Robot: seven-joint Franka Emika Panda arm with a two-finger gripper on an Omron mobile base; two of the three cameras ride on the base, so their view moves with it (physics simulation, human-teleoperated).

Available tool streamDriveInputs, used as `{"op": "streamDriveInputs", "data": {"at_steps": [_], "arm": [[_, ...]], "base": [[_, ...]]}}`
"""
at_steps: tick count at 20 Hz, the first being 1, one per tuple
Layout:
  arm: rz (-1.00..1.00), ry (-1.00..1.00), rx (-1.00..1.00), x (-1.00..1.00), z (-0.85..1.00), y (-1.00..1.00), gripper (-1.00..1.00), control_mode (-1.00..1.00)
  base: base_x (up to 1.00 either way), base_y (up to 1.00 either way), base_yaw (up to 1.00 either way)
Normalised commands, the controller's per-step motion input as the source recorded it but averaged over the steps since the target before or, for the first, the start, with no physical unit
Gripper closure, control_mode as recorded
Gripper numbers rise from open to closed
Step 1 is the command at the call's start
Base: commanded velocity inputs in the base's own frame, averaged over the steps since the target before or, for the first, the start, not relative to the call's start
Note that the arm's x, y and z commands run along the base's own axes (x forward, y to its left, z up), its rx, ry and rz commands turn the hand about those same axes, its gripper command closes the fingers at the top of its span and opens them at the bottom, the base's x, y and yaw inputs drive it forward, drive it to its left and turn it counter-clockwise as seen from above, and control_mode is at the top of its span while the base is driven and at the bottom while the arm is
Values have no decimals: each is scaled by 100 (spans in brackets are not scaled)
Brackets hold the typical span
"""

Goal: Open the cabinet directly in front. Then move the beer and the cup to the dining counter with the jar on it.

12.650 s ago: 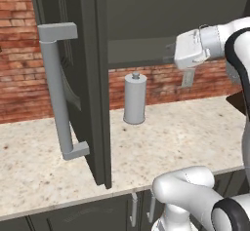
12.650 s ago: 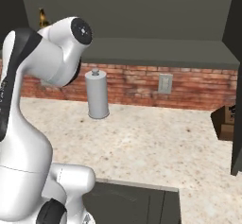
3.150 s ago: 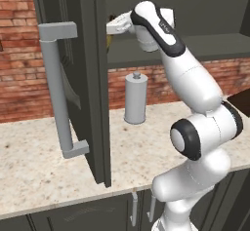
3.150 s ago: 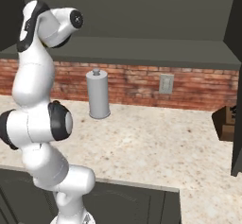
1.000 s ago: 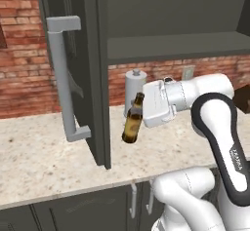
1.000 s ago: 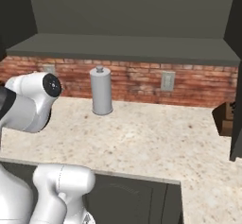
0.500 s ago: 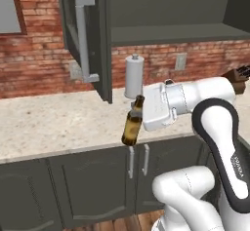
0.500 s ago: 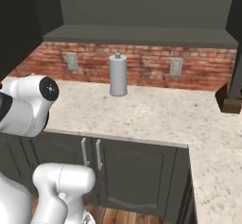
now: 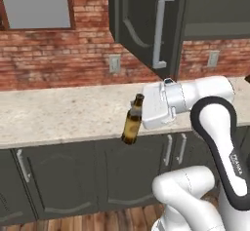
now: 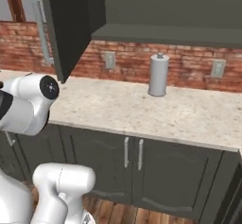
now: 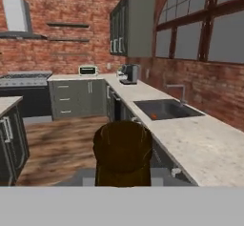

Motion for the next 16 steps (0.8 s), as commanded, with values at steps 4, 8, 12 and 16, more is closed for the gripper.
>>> {"op": "streamDriveInputs", "data": {"at_steps": [4,8,12,16], "arm": [[0,0,0,0,0,0,100,100],[0,0,0,0,0,0,100,100],[0,0,0,0,0,0,100,100],[0,0,0,0,0,0,100,100]], "base": [[-61,12,63],[-61,3,79],[-61,0,82],[-62,0,82]]}}
